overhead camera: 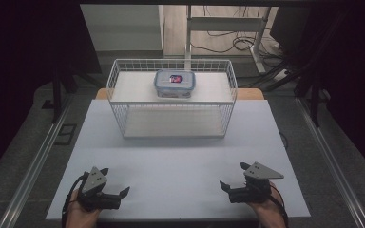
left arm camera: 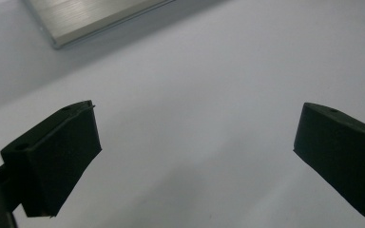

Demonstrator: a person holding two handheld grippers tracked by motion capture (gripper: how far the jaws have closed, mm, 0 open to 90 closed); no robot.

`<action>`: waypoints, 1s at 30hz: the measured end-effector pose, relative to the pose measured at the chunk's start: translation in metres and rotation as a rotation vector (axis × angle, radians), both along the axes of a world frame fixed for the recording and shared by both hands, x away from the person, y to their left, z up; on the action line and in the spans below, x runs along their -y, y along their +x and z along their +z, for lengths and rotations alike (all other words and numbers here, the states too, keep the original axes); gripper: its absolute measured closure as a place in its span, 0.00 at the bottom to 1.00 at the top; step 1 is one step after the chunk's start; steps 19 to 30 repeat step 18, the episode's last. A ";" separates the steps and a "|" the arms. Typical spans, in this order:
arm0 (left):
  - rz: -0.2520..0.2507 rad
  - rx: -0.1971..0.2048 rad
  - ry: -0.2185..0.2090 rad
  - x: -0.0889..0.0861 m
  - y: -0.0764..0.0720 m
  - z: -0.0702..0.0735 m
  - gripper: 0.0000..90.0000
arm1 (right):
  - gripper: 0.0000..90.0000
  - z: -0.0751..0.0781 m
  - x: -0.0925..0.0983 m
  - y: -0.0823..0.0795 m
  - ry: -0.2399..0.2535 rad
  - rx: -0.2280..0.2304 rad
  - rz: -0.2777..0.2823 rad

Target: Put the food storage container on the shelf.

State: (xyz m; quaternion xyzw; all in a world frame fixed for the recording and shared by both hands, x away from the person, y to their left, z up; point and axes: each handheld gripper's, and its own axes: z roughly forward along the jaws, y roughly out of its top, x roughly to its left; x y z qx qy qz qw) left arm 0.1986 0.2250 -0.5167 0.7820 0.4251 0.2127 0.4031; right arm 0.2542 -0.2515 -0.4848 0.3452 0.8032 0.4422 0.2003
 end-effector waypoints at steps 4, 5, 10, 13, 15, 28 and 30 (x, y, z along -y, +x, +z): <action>0.022 -0.012 0.005 -0.008 -0.005 -0.004 0.01 | 0.00 -0.006 0.007 -0.003 -0.005 -0.021 -0.023; 0.022 -0.012 0.005 -0.008 -0.005 -0.004 0.01 | 0.00 -0.006 0.007 -0.003 -0.005 -0.021 -0.023; 0.036 -0.070 -0.013 -0.016 -0.004 -0.013 0.00 | 0.00 -0.014 0.013 -0.005 -0.019 -0.056 -0.030; 0.038 -0.114 -0.009 -0.017 0.000 -0.020 0.00 | 0.00 -0.020 0.012 -0.002 -0.036 -0.094 -0.026; 0.038 -0.124 0.005 -0.016 0.000 -0.021 0.00 | 0.00 -0.022 0.012 -0.001 -0.048 -0.107 -0.026; 0.035 -0.120 0.006 -0.014 0.001 -0.020 0.00 | 0.00 -0.023 0.012 0.000 -0.050 -0.113 -0.027; 0.035 -0.120 0.006 -0.014 0.001 -0.020 0.00 | 0.00 -0.023 0.012 0.000 -0.050 -0.113 -0.027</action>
